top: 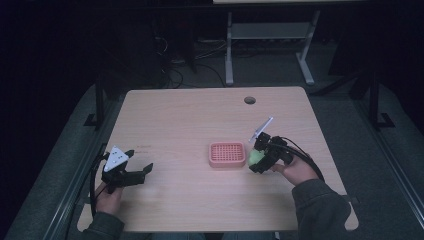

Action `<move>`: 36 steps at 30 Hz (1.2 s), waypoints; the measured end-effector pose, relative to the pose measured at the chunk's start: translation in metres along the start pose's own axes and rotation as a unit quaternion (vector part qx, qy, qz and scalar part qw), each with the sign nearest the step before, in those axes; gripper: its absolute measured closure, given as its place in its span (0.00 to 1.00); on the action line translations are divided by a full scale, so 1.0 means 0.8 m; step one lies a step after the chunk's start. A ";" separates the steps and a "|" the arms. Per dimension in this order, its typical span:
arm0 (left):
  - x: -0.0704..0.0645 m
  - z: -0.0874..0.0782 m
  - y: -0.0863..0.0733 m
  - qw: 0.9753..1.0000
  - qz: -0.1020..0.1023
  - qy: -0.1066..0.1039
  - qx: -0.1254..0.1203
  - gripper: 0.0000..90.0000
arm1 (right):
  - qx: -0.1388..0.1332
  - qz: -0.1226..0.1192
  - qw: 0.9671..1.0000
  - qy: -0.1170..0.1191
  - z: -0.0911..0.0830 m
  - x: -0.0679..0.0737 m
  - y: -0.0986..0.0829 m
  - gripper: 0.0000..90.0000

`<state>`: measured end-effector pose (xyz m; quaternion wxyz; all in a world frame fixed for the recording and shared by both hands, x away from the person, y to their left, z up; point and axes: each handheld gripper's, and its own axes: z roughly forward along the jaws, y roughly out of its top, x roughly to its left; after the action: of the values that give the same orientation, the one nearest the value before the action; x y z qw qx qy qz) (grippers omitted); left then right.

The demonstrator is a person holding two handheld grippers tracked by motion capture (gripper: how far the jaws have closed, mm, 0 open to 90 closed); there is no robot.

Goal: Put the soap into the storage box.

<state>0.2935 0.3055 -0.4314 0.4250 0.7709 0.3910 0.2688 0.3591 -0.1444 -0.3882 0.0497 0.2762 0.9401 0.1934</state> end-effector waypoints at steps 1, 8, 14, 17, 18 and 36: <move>0.000 0.000 0.000 1.000 0.000 0.000 0.000 0.16 | 0.000 0.000 1.000 0.002 0.000 0.000 0.002 0.29; 0.000 0.000 0.000 1.000 0.000 0.000 0.000 0.16 | 0.001 -0.004 1.000 0.001 0.000 -0.003 0.012 0.29; 0.000 0.000 0.000 1.000 0.000 -0.001 -0.002 0.16 | 0.000 -0.009 1.000 0.005 0.004 -0.004 0.023 0.29; 0.000 0.000 0.000 1.000 0.000 0.000 -0.002 0.16 | 0.000 -0.012 1.000 0.004 0.005 -0.004 0.029 0.29; 0.000 0.000 0.000 1.000 0.000 -0.001 -0.002 0.16 | -0.001 -0.014 1.000 0.004 0.005 -0.004 0.030 0.29; 0.000 -0.001 0.001 1.000 -0.002 -0.002 -0.003 0.16 | -0.005 -0.021 1.000 0.010 0.006 -0.009 0.056 0.29</move>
<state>0.2933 0.3055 -0.4307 0.4284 0.7694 0.3909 0.2678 0.3883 -0.1120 -0.3750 0.0460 0.2545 0.9452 0.1994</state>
